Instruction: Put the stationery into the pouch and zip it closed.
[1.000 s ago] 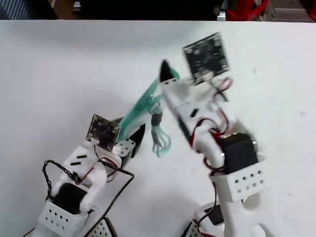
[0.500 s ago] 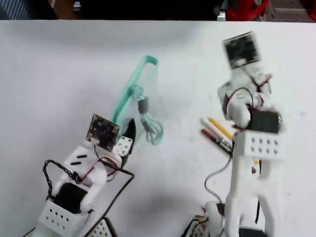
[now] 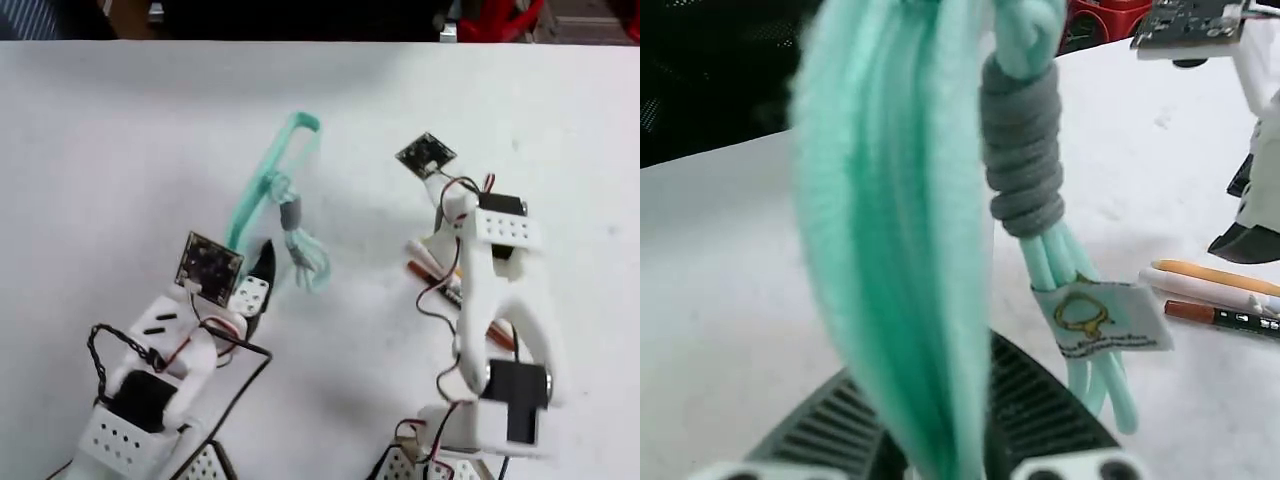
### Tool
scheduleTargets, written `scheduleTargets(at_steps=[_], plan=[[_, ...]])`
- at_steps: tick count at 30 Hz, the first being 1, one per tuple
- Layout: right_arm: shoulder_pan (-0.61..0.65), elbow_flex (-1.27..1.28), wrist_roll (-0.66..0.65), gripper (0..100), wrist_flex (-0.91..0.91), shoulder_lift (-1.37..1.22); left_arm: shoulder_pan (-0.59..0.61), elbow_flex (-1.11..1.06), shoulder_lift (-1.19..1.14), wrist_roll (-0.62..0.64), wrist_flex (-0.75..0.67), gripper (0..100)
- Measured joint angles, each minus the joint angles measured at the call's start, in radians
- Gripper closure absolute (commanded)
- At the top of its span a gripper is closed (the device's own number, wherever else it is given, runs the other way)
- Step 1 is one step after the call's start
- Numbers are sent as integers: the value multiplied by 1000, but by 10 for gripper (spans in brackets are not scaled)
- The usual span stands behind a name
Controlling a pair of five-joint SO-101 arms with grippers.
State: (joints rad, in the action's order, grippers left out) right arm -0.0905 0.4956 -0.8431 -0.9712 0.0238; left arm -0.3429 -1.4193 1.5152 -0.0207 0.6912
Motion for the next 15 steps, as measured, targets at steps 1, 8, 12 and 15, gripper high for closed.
scheduleTargets(at_steps=[1,8,12,15], plan=[[0,0,0,794,18,-32,0,0,0,0,-2,947],[-6,-74,-6,878,80,-218,0,0,0,0,-2,947],[0,-126,-6,878,34,-250,0,0,0,0,-2,947],[0,-129,-9,878,28,-250,0,0,0,0,-2,947]])
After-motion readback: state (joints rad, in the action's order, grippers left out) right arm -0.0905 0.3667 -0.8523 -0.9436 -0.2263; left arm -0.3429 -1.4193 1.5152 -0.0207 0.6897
